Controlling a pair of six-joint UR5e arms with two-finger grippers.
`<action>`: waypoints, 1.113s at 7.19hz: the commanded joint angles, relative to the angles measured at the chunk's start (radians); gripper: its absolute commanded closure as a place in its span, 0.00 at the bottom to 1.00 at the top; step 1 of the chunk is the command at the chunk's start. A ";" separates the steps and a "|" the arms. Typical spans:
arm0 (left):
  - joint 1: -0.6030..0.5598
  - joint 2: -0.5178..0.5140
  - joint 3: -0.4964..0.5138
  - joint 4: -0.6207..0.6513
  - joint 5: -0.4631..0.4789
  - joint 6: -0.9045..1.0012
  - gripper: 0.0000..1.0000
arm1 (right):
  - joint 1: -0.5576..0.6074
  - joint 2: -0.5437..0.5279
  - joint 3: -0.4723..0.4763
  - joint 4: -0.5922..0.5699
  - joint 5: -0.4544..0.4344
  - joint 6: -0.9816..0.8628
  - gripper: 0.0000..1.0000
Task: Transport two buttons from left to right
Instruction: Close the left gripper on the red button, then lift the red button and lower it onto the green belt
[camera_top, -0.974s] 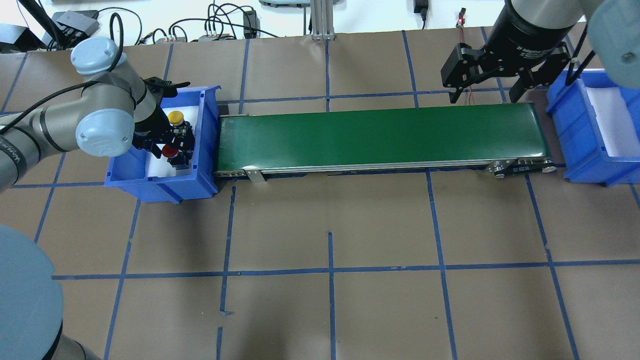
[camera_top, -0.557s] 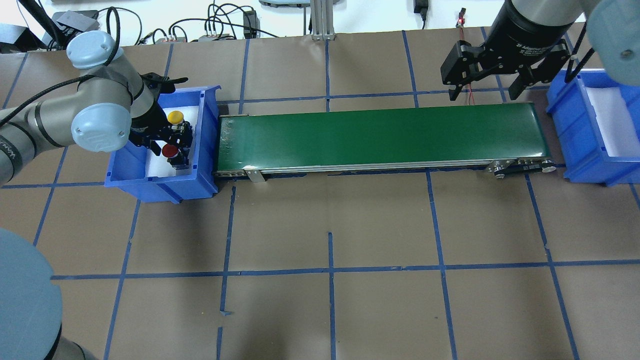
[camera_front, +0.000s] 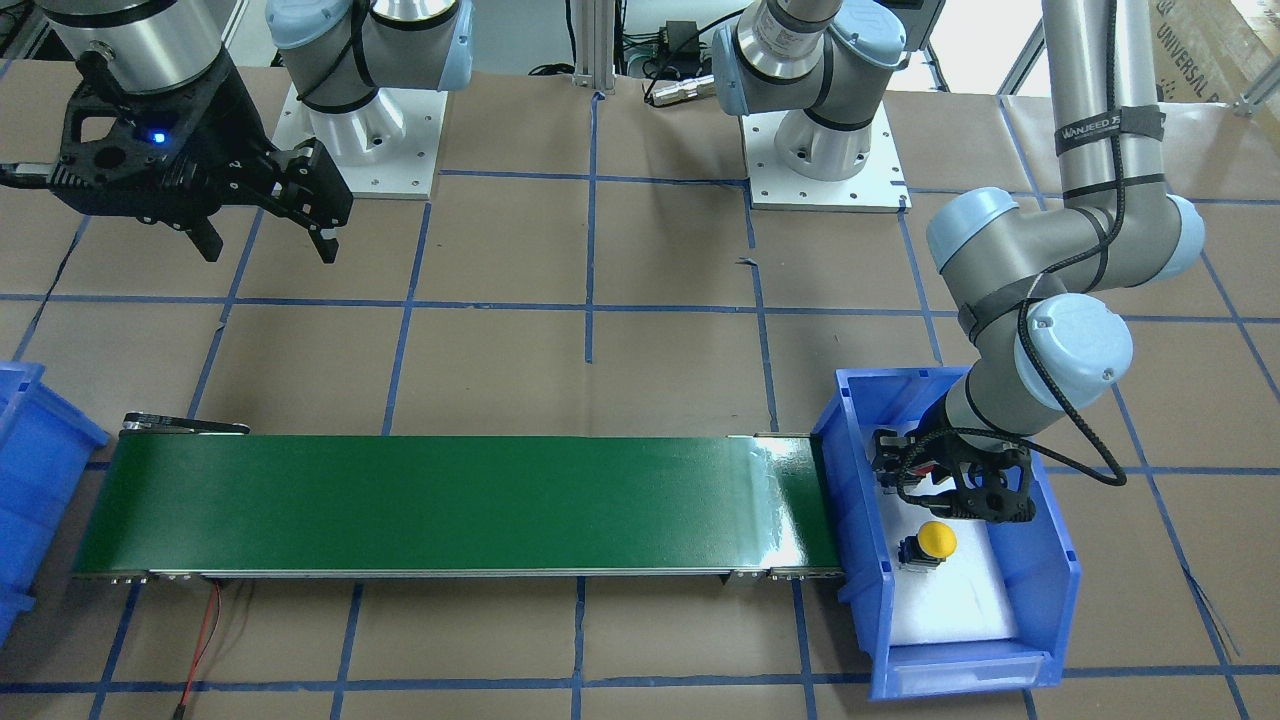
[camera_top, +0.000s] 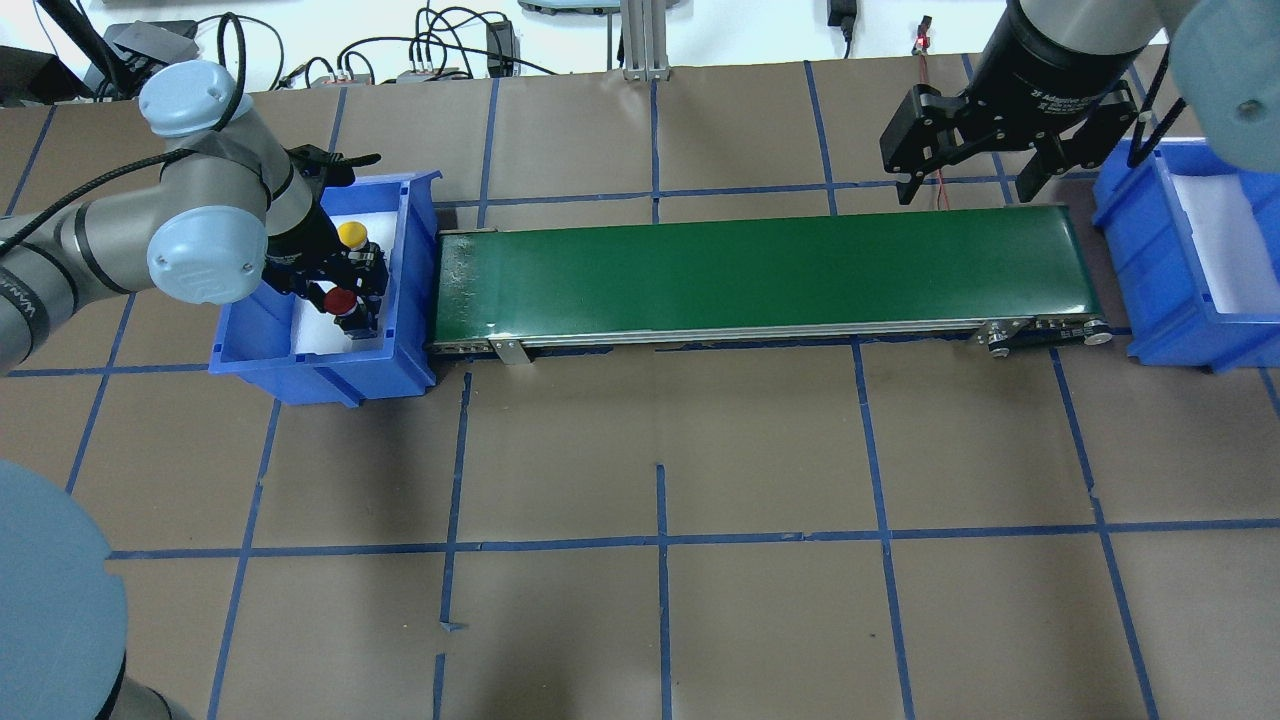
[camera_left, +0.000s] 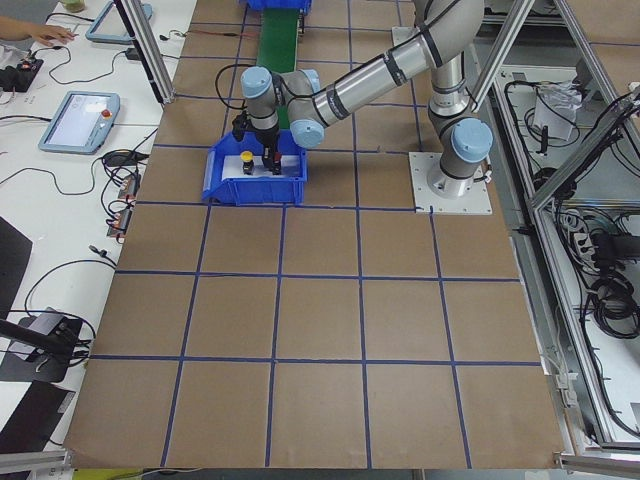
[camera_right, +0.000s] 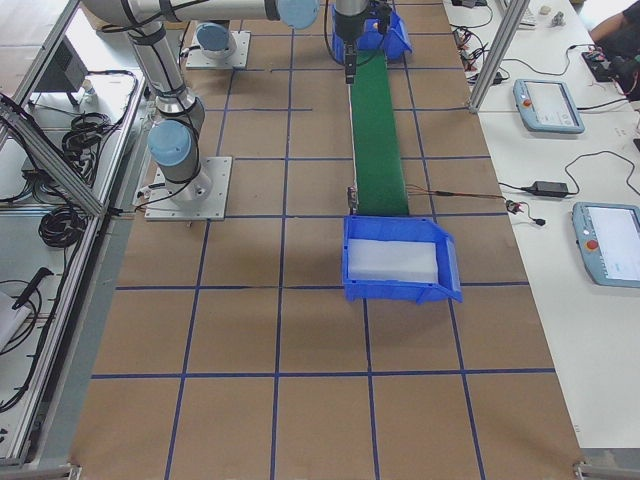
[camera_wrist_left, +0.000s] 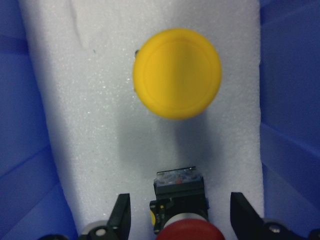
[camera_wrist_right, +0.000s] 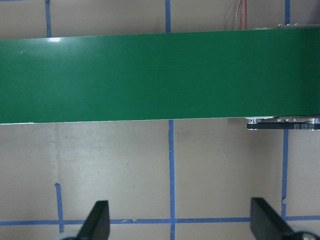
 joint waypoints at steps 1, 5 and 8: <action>-0.002 0.009 0.012 -0.023 0.007 -0.009 0.68 | -0.001 0.003 0.001 0.000 -0.001 -0.001 0.00; -0.002 0.052 0.049 -0.074 0.007 -0.009 0.74 | -0.003 0.007 -0.006 0.002 -0.001 -0.041 0.00; -0.008 0.052 0.250 -0.313 0.001 -0.015 0.74 | -0.011 0.001 0.001 0.002 -0.003 -0.057 0.00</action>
